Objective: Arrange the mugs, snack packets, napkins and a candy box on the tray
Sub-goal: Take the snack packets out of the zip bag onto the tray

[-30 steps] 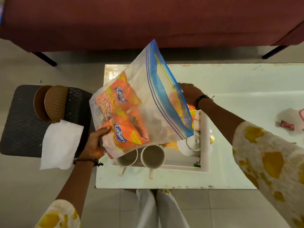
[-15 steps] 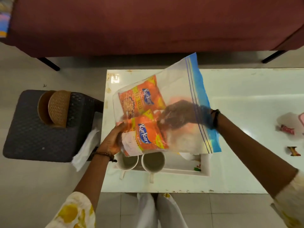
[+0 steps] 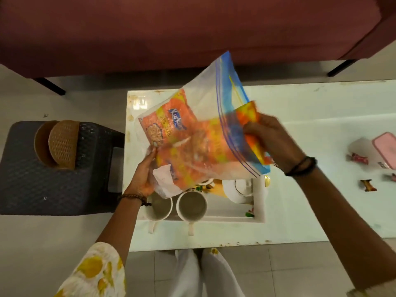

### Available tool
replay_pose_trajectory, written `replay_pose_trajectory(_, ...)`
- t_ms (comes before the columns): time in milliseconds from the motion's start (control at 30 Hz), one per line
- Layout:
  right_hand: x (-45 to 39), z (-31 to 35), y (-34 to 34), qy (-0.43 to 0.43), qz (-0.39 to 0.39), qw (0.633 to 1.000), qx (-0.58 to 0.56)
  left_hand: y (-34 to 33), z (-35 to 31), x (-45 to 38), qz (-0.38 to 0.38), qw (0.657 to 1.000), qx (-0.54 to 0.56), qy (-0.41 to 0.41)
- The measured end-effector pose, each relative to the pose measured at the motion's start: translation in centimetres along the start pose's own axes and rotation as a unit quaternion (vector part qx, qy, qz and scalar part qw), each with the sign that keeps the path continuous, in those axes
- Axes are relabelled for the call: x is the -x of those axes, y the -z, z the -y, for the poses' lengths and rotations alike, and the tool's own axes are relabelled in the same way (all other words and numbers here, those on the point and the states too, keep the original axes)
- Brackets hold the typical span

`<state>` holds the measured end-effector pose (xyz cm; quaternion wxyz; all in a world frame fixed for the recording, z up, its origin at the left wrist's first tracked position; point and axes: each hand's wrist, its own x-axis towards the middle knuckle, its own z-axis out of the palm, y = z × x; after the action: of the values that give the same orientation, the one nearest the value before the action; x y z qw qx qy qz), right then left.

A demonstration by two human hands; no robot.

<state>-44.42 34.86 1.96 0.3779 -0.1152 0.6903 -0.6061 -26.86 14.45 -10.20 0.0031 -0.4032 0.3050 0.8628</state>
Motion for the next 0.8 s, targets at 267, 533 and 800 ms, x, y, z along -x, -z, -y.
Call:
replay_pose_trajectory(267,3.5,-1.2,8.7,0.017,-0.230,0.973,-0.002,2.6,-2.5,0.3,-0.001,1.000,-0.020,-0.007)
replay_pose_trajectory(533,1.2,-9.8,9.3,-0.133,-0.207,0.928,0.280,2.1,-2.7,-0.3,0.021,0.997,-0.074,0.032)
replay_pose_trajectory(800,-0.4,-10.5,8.3,-0.114,-0.224,0.886,0.391,1.0,-1.9,-1.4,0.030,0.992,-0.115,0.042)
